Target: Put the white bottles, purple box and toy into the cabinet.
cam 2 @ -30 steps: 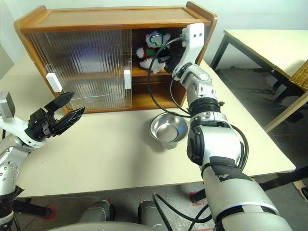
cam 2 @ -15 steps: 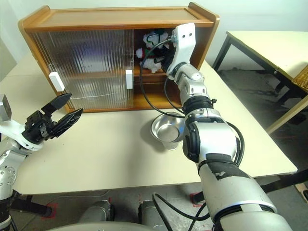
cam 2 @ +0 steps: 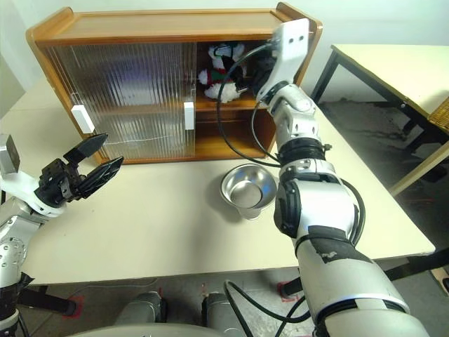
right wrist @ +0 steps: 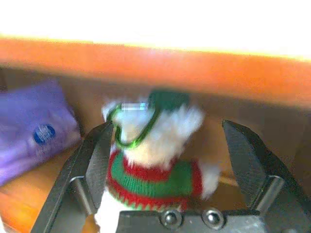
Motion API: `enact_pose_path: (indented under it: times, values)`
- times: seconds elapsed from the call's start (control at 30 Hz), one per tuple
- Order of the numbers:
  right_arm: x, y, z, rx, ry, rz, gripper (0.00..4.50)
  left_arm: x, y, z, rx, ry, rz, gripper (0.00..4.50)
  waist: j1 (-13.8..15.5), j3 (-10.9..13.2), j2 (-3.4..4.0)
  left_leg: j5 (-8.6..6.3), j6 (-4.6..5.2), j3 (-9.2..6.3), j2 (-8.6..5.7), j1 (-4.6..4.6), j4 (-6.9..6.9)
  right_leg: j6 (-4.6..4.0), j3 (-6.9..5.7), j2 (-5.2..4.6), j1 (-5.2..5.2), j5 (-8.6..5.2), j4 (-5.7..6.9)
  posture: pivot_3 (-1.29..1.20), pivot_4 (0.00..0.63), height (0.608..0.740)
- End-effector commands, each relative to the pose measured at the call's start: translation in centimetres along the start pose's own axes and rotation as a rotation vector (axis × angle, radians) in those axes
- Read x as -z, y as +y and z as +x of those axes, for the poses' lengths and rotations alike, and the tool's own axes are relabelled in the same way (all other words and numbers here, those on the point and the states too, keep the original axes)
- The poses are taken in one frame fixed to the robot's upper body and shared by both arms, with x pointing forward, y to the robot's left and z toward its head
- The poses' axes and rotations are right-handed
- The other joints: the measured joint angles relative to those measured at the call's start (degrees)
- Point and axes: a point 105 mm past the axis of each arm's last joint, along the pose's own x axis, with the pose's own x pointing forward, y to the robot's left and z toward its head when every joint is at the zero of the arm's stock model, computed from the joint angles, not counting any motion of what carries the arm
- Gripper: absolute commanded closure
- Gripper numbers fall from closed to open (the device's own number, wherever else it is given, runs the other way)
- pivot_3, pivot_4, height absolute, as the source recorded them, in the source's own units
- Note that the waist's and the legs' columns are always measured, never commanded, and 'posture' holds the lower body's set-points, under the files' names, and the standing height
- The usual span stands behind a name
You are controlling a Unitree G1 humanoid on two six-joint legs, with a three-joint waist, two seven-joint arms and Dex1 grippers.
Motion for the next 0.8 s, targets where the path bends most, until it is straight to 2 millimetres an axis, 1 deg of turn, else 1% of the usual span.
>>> enact_pose_path:
  times: [0.03, 0.17, 0.23, 0.33, 0.43, 0.47, 0.53, 0.6, 0.67, 0.73, 0.8]
  values:
    - [-0.2, -0.1, -1.8, -0.048, -0.013, 0.055, 0.06, 0.5, -0.1, 0.2, 0.015, 0.015, -0.013, 0.00, 0.0, 0.0, -0.01, 0.01, 0.01, 0.00, 0.00, 0.00, 0.01, 0.14, 0.00, 0.00, 0.01, 0.08, 0.00, 0.01, 0.043, 0.740]
    - [-0.1, 0.6, -4.7, -0.122, 0.006, 0.150, 0.06, 0.6, -0.1, 0.2, 0.020, 0.016, -0.017, 0.00, -0.1, 0.0, 0.00, 0.03, 0.04, 0.08, 0.00, 0.01, 0.09, 0.21, 0.00, 0.00, 0.05, 0.12, 0.01, 0.00, 0.048, 0.740]
    - [0.5, 1.3, -7.0, -0.177, 0.048, 0.223, 0.06, 0.8, -0.1, 0.2, 0.025, 0.018, -0.024, 0.00, -0.1, 0.0, -0.01, 0.06, 0.07, 0.11, 0.00, 0.02, 0.12, 0.23, 0.01, 0.01, 0.09, 0.12, 0.01, -0.01, 0.050, 0.740]
    - [0.8, 2.0, -9.0, -0.215, 0.089, 0.299, 0.06, 0.8, -0.2, 0.2, 0.029, 0.019, -0.028, 0.00, -0.3, 0.0, -0.02, 0.07, 0.08, 0.17, -0.01, 0.23, 0.16, 0.05, 0.08, 0.04, 0.31, -0.10, 0.00, -0.01, 0.055, 0.740]
    - [1.3, 1.9, -11.6, -0.219, 0.139, 0.442, 0.06, 0.9, -0.3, 0.2, 0.030, 0.020, -0.031, 0.00, -0.5, 0.1, -0.11, 0.10, 0.09, 0.21, -0.03, 0.57, 0.16, 0.34, 0.17, 0.08, 0.67, -0.23, -0.01, -0.01, 0.056, 0.740]
    - [1.5, 1.9, -12.2, -0.220, 0.157, 0.488, 0.06, 0.9, -0.3, 0.1, 0.030, 0.020, -0.032, 0.00, -0.6, 0.1, -0.13, 0.09, 0.08, 0.21, -0.04, 0.80, 0.16, 0.74, 0.22, 0.08, 0.89, -0.47, -0.02, -0.01, 0.057, 0.740]
    - [2.3, 1.5, -13.8, -0.196, 0.218, 0.571, 0.06, 1.0, -0.2, 0.1, 0.029, 0.021, -0.034, 0.00, -0.6, 0.1, -0.16, 0.01, -0.05, 0.20, -0.08, 1.06, 0.15, 0.80, 0.27, 0.08, 1.12, -0.51, -0.02, -0.01, 0.057, 0.740]
    - [3.4, 0.8, -15.5, -0.153, 0.280, 0.664, 0.06, 1.0, -0.2, 0.1, 0.028, 0.020, -0.035, 0.00, -0.6, 0.1, -0.21, -0.14, -0.31, 0.18, -0.08, 1.12, 0.15, 0.80, 0.29, 0.08, 1.20, -0.51, -0.02, -0.01, 0.059, 0.740]
    - [3.9, 0.3, -16.9, -0.127, 0.316, 0.761, 0.06, 1.0, -0.3, 0.1, 0.027, 0.020, -0.035, 0.00, -0.6, 0.1, -0.21, -0.20, -0.41, 0.16, -0.08, 1.12, 0.15, 0.80, 0.29, 0.08, 1.20, -0.51, -0.02, -0.01, 0.061, 0.740]
    - [4.3, -0.2, -18.0, -0.091, 0.337, 0.830, 0.06, 1.0, -0.3, 0.0, 0.027, 0.021, -0.035, 0.00, -0.7, 0.1, -0.21, -0.21, -0.44, 0.17, -0.08, 1.09, 0.14, 0.80, 0.31, 0.08, 1.17, -0.51, -0.01, -0.01, 0.061, 0.740]
    - [4.6, -0.4, -18.8, -0.058, 0.360, 0.862, 0.06, 1.0, -0.2, 0.0, 0.027, 0.022, -0.036, 0.00, -0.8, 0.2, -0.22, -0.22, -0.44, 0.17, -0.09, 1.05, 0.09, 0.82, 0.32, 0.08, 1.11, -0.53, -0.01, -0.01, 0.065, 0.740]
